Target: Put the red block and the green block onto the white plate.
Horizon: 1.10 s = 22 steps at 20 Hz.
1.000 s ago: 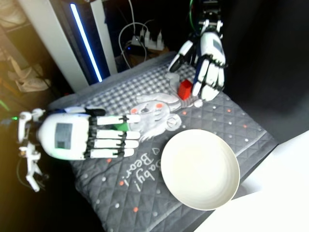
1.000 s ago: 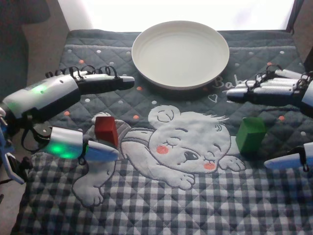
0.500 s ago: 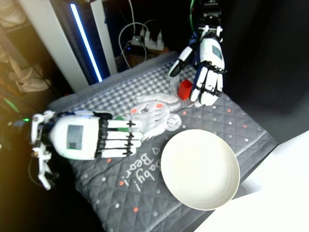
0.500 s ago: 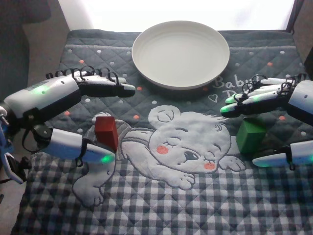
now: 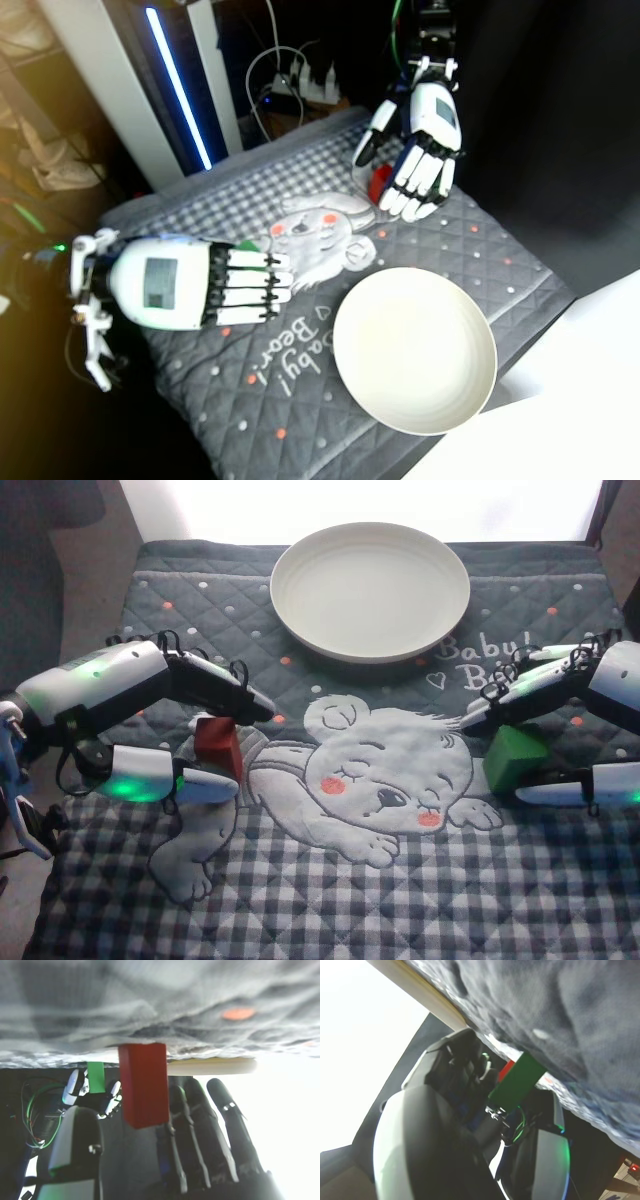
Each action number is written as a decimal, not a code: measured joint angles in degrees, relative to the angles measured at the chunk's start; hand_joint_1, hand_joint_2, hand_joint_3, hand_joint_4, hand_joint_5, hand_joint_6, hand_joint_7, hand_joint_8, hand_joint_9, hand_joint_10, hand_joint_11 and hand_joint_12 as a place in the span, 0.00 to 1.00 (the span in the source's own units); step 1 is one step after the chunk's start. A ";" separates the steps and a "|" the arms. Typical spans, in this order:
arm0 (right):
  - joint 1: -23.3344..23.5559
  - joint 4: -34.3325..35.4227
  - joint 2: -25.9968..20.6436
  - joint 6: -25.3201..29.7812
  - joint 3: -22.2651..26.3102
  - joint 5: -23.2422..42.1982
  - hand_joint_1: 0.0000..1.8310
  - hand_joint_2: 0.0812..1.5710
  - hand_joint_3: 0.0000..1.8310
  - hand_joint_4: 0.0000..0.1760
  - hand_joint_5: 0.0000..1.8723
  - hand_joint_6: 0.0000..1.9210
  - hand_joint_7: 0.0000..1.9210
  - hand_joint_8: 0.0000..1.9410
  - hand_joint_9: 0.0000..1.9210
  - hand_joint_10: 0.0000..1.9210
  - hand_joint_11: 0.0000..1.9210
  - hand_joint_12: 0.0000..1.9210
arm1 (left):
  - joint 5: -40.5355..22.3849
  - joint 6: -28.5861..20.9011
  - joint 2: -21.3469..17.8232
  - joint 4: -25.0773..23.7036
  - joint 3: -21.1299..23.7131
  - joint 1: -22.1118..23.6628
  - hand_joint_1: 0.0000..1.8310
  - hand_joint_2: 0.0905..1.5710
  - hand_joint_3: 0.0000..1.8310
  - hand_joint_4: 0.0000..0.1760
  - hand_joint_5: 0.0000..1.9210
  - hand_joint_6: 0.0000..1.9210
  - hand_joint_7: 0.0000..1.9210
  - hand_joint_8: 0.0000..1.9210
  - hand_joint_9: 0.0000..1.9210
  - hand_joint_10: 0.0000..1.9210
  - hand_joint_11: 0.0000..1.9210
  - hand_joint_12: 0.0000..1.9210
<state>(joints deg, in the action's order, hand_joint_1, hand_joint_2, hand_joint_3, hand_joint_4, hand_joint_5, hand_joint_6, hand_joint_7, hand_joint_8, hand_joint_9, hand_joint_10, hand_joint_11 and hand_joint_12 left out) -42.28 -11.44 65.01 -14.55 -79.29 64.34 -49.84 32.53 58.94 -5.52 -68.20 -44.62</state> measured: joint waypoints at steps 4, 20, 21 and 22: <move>0.00 0.07 0.39 0.13 -0.15 -0.09 0.73 0.66 0.01 0.00 0.54 0.46 0.58 0.35 0.55 0.45 0.39 0.57 | 0.59 0.11 1.20 0.46 -1.09 0.07 0.69 0.66 0.00 0.00 0.59 0.30 0.56 0.51 0.65 0.10 0.42 0.70; 14.67 -0.94 7.78 -0.37 -10.14 -2.32 0.65 0.64 0.00 0.00 0.62 0.35 0.41 0.94 0.47 1.00 0.53 1.00 | -1.38 1.40 9.77 -0.04 -11.80 16.83 0.75 0.65 0.00 0.00 0.70 0.06 0.56 0.47 0.47 0.65 0.34 0.75; 16.55 -1.03 9.53 -0.44 -12.20 -3.76 0.67 0.72 0.00 0.00 0.55 0.35 0.39 0.84 0.37 0.97 0.41 1.00 | -1.20 1.64 10.97 1.01 -13.53 17.94 0.76 0.66 0.00 0.00 0.61 0.28 0.58 0.40 0.51 0.58 0.39 0.64; 18.08 -0.83 10.95 -0.46 -14.12 -5.01 0.65 0.67 0.00 0.00 0.59 0.38 0.37 0.81 0.35 0.97 0.39 1.00 | -0.70 1.68 12.02 1.27 -15.06 18.88 0.76 0.65 0.00 0.00 0.57 0.36 0.59 0.35 0.53 0.58 0.42 0.62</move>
<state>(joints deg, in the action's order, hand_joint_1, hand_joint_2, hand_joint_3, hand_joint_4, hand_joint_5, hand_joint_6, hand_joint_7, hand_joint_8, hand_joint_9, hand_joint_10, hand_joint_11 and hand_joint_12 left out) -24.21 -12.27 75.96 -15.00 -93.41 59.33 -50.54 34.22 70.96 -4.25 -83.26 -25.74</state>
